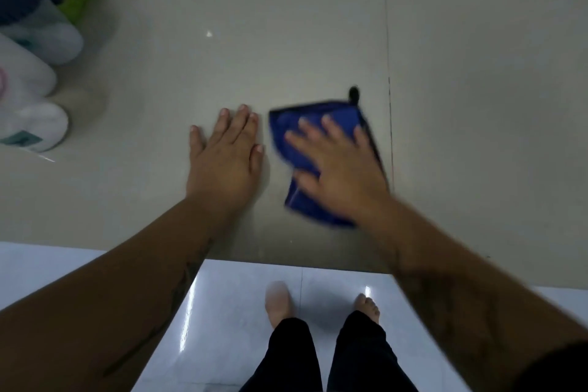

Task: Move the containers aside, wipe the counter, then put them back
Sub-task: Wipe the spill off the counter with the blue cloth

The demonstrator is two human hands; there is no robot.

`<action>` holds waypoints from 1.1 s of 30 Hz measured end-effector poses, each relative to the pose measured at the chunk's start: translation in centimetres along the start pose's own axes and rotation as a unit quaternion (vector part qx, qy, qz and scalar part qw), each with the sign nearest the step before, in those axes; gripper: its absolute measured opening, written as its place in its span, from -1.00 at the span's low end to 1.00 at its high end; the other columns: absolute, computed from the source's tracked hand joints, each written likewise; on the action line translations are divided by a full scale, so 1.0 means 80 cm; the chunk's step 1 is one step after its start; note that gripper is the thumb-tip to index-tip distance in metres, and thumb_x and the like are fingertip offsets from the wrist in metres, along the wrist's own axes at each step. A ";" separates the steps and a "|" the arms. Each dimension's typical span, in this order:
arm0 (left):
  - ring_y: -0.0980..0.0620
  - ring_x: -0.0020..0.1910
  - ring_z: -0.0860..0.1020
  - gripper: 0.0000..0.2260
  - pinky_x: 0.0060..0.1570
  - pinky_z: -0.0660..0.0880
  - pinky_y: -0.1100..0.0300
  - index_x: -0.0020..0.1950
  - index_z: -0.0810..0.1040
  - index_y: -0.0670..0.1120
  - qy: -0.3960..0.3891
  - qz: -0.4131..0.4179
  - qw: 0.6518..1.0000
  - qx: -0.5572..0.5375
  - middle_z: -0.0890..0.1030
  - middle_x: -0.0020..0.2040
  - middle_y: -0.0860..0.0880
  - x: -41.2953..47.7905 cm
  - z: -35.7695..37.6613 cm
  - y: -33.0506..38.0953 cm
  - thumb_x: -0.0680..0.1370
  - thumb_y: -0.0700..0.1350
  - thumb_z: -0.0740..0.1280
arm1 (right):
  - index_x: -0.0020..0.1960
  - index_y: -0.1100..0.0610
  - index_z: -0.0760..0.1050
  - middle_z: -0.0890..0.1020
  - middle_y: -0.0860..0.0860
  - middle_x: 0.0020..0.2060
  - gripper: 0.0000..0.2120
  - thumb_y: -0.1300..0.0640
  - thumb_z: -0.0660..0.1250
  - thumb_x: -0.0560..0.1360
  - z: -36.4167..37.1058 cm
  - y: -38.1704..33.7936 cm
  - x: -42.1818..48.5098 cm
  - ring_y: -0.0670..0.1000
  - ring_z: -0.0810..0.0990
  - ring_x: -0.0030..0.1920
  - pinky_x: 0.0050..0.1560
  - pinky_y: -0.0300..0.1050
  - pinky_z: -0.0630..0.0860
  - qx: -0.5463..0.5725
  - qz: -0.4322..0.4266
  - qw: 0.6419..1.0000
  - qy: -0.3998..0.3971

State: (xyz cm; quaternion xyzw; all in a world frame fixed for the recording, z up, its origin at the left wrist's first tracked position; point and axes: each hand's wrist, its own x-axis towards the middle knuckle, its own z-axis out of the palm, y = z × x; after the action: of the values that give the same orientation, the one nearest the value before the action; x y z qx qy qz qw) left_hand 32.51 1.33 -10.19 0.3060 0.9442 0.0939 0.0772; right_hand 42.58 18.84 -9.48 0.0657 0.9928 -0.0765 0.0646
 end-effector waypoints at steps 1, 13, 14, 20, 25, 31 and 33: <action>0.00 0.56 -0.02 -0.53 0.46 -0.11 -0.20 0.56 0.08 0.00 0.001 0.003 1.000 -0.001 0.06 0.58 0.04 -0.001 -0.001 -0.001 0.65 0.03 -0.03 | 0.53 -0.20 0.06 0.09 -0.13 0.55 -0.39 -0.24 0.07 0.51 -0.006 0.030 0.029 0.07 0.02 0.55 0.44 0.30 -0.06 0.000 0.026 1.000 0.000; 0.02 0.55 0.01 -0.54 0.48 -0.13 -0.12 0.56 0.09 -0.02 0.028 0.002 0.998 -0.050 0.11 0.57 0.03 -0.003 0.001 -0.003 0.64 -0.05 -0.06 | 0.50 -0.07 0.23 0.26 0.02 0.51 -0.29 -0.20 0.11 0.36 0.012 -0.007 -0.132 0.22 0.19 0.49 0.35 0.38 0.11 0.006 0.171 0.985 0.006; 0.02 0.55 0.03 -0.54 0.49 -0.12 -0.10 0.56 0.10 -0.05 0.048 0.000 0.996 -0.079 0.13 0.57 -0.01 -0.003 0.000 -0.005 0.64 -0.10 -0.04 | 0.50 -0.10 0.21 0.24 -0.02 0.52 -0.31 -0.21 0.12 0.38 0.017 -0.035 -0.126 0.19 0.17 0.50 0.38 0.35 0.06 0.000 0.110 0.994 -0.004; -0.04 0.55 0.01 -0.55 0.49 -0.16 -0.08 0.54 0.15 -0.11 0.100 -0.049 0.984 -0.141 0.12 0.57 -0.10 -0.001 -0.005 -0.006 0.63 -0.21 0.02 | 0.53 -0.20 0.05 0.06 -0.15 0.56 -0.38 -0.24 0.03 0.48 -0.007 -0.015 0.046 0.05 -0.02 0.55 0.46 0.28 -0.08 -0.009 -0.046 0.999 -0.024; -0.07 0.55 0.06 -0.55 0.46 -0.06 -0.19 0.53 0.20 -0.07 0.048 -0.012 0.998 -0.029 0.16 0.56 -0.06 0.005 0.003 -0.009 0.62 -0.06 -0.02 | 0.54 -0.16 0.05 0.08 -0.09 0.56 -0.41 -0.19 0.07 0.54 -0.029 0.135 0.098 0.09 0.02 0.54 0.45 0.27 -0.04 0.026 0.107 0.994 0.006; -0.08 0.55 0.05 -0.56 0.44 -0.05 -0.22 0.53 0.18 -0.08 0.040 -0.012 0.999 -0.016 0.14 0.57 -0.05 0.003 0.004 -0.007 0.63 -0.10 0.01 | 0.54 -0.10 0.08 0.09 -0.05 0.56 -0.37 -0.17 -0.05 0.47 -0.013 0.185 -0.136 0.13 0.04 0.53 0.43 0.35 -0.01 0.070 0.393 0.914 0.068; -0.07 0.55 0.04 -0.55 0.45 -0.05 -0.21 0.53 0.18 -0.08 0.042 -0.014 0.999 -0.016 0.13 0.57 -0.05 0.003 0.004 -0.005 0.63 -0.10 0.01 | 0.54 -0.08 0.13 0.13 -0.02 0.56 -0.33 -0.16 -0.02 0.43 0.002 0.127 -0.191 0.16 0.05 0.53 0.42 0.37 0.02 0.071 0.411 0.907 0.061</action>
State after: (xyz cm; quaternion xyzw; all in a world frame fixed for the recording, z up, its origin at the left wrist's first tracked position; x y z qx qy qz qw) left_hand 32.15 1.20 -10.64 0.2874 0.9492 0.1205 0.0433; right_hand 59.02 26.95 -8.97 0.4767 0.8718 -0.1095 0.0251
